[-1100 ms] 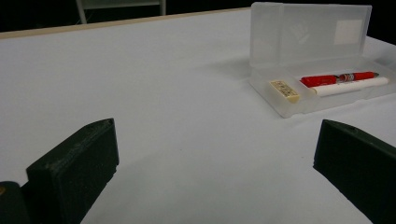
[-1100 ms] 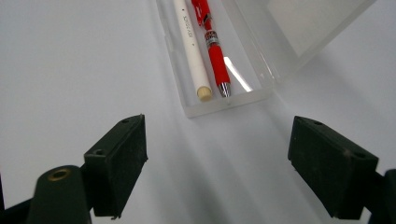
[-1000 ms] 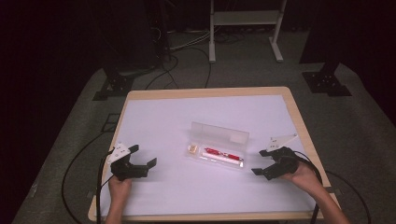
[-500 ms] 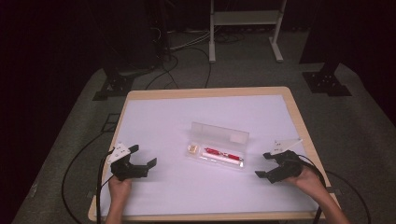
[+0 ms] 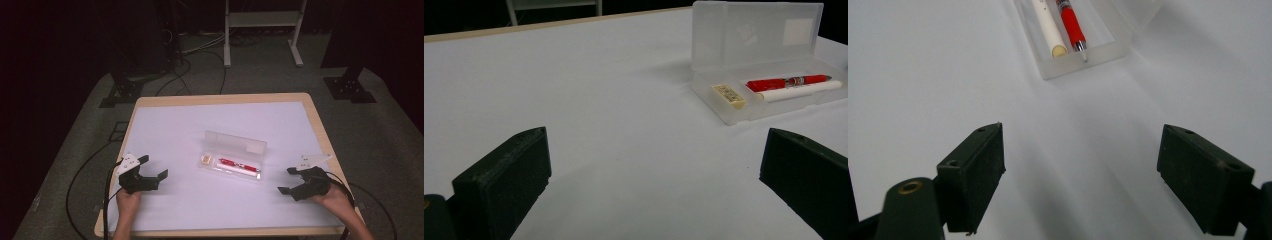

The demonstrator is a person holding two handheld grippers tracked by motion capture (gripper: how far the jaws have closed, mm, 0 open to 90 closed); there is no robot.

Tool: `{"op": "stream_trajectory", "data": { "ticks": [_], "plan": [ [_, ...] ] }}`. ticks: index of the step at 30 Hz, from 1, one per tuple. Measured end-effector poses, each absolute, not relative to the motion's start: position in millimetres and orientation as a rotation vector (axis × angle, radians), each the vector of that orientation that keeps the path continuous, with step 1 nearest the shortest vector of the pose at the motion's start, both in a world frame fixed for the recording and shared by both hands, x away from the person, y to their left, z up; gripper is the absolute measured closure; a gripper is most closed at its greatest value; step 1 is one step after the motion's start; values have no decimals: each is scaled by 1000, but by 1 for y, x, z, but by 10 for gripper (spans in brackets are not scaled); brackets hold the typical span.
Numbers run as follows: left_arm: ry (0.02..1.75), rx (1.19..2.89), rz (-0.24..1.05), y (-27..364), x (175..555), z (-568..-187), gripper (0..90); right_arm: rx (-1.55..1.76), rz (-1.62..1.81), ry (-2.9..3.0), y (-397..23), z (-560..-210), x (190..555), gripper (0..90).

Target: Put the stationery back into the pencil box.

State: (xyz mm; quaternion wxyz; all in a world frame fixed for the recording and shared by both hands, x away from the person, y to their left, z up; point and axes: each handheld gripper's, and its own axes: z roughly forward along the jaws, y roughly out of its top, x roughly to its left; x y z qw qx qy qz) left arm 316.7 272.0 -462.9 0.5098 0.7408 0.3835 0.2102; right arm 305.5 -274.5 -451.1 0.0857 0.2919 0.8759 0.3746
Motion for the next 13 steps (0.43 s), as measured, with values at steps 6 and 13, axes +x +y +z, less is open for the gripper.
{"op": "stream_trajectory", "data": {
  "ticks": [6, 13],
  "plan": [
    [919, 1785, 512, 271, 316, -463, 0, 893, 1116, 2597, -281, -456, 297, 185],
    [921, 1796, 515, 271, 317, -463, 0, 921, 1137, 2541, -284, -460, 282, 184]
  ]
}}
